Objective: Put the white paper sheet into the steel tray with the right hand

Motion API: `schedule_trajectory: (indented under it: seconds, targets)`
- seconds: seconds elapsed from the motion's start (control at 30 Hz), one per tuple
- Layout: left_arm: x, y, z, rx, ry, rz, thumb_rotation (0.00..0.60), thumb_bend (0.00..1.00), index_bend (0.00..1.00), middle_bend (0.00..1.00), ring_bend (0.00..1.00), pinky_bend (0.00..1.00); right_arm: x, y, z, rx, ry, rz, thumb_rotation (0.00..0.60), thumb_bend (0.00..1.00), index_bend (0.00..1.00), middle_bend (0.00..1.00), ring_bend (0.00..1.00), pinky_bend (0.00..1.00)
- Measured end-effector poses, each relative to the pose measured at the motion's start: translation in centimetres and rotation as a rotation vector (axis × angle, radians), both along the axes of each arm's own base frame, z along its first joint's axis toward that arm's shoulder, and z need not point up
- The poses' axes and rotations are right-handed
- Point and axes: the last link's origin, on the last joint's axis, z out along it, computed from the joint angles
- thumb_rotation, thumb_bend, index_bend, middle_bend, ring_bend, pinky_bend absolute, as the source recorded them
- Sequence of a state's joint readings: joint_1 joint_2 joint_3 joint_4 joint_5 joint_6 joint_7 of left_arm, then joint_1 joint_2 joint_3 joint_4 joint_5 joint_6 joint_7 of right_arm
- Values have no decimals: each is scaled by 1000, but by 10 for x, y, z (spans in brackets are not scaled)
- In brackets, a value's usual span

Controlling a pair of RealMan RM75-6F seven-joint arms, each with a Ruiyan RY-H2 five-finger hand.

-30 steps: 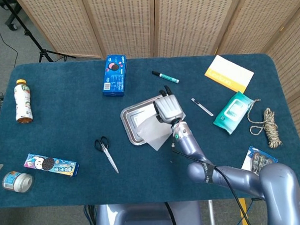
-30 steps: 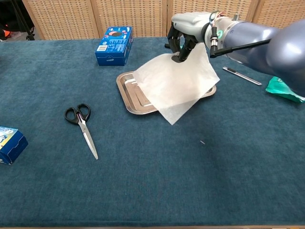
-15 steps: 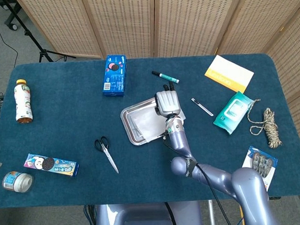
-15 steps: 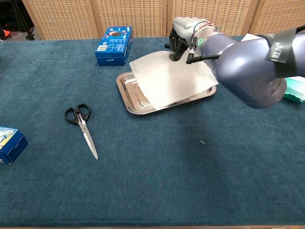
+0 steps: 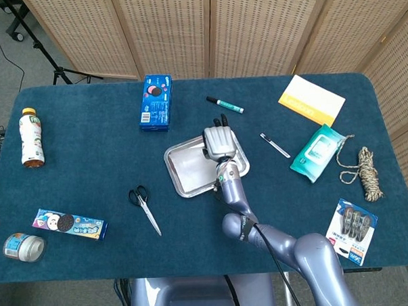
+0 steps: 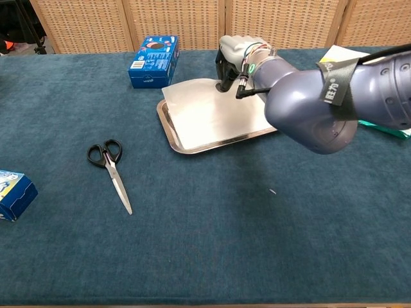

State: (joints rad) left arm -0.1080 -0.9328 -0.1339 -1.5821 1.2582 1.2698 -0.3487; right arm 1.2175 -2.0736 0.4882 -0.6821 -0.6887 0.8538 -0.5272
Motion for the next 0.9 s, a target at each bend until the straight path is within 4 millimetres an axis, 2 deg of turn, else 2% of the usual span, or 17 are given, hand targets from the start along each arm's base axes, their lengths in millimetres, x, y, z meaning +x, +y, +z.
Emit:
schedule_trajectory:
  seconds: [0.1, 0.23, 0.4, 0.73, 0.9]
  targets:
    - [0, 0, 0, 1, 0, -1, 600, 0, 0, 0, 0, 0, 0, 0, -3, 35, -12, 4, 600, 280, 303, 136, 38, 0]
    - [0, 0, 0, 0, 1, -2, 600, 0, 0, 0, 0, 0, 2, 1, -2, 57, -21, 20, 600, 195, 212, 48, 0, 0]
    - [1, -1, -1, -1, 4, -3, 600, 0, 0, 0, 0, 0, 5, 1, 4, 35, -23, 44, 600, 148, 197, 28, 0, 0]
    - [1, 0, -3, -8, 7, -3, 600, 0, 0, 0, 0, 0, 12, 4, 16, 13, -69, 81, 600, 174, 196, 31, 0, 0]
    - [2, 0, -4, -15, 9, -7, 600, 0, 0, 0, 0, 0, 15, 10, 25, 22, -109, 104, 600, 205, 196, 76, 0, 0]
